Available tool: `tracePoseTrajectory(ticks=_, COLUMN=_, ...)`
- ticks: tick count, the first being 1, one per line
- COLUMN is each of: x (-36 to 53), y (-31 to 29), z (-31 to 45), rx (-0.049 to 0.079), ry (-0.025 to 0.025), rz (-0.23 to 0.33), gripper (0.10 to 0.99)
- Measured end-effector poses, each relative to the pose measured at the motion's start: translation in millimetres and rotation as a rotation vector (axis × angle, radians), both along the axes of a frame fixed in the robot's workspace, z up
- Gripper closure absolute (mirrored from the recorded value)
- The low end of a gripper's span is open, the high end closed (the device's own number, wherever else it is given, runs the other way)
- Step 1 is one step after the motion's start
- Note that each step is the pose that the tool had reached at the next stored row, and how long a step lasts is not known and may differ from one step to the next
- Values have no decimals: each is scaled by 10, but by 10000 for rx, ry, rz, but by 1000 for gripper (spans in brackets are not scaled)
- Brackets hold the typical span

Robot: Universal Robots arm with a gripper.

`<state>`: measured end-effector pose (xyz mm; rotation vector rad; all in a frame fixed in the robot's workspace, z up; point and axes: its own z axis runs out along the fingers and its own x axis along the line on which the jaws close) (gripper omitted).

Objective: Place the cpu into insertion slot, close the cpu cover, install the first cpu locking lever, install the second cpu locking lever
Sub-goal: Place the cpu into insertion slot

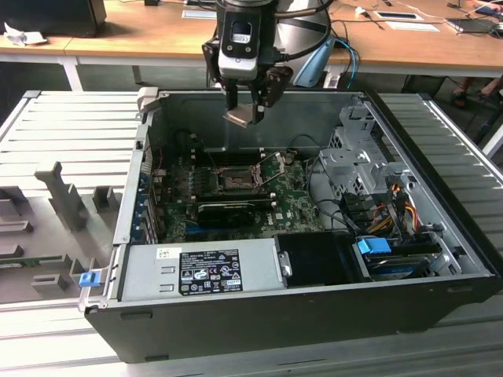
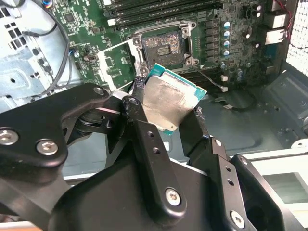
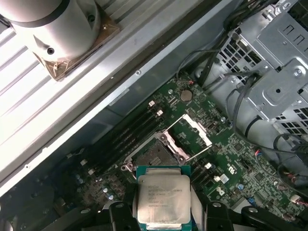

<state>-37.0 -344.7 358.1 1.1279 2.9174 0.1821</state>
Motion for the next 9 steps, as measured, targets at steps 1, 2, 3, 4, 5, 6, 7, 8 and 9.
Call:
tracePoseTrajectory(ticks=1, x=0, y=0, z=-4, rx=0, ry=0, rz=-139, gripper=553)
tracePoseTrajectory(ticks=2, x=0, y=0, z=-9, rx=0, ry=0, rz=-257, gripper=553)
tracePoseTrajectory(ticks=3, x=0, y=0, z=-27, rx=1, ry=0, rz=-504, gripper=553)
tracePoseTrajectory(ticks=4, x=0, y=0, z=-39, rx=0, ry=0, rz=-606, gripper=553)
tracePoseTrajectory(ticks=5, x=0, y=0, z=-49, rx=-1, ry=0, rz=-702, gripper=553)
tracePoseTrajectory(ticks=6, x=0, y=0, z=-88, rx=0, ry=-1, rz=-960, gripper=553)
tracePoseTrajectory(ticks=7, x=0, y=0, z=-115, rx=-11, ry=0, rz=-1016, gripper=553)
tracePoseTrajectory(ticks=8, x=-1, y=0, z=-131, rx=-64, ry=-3, rz=-1019, gripper=553)
tracePoseTrajectory(ticks=9, x=0, y=0, z=-155, rx=-160, ry=-8, rz=-1018, gripper=553)
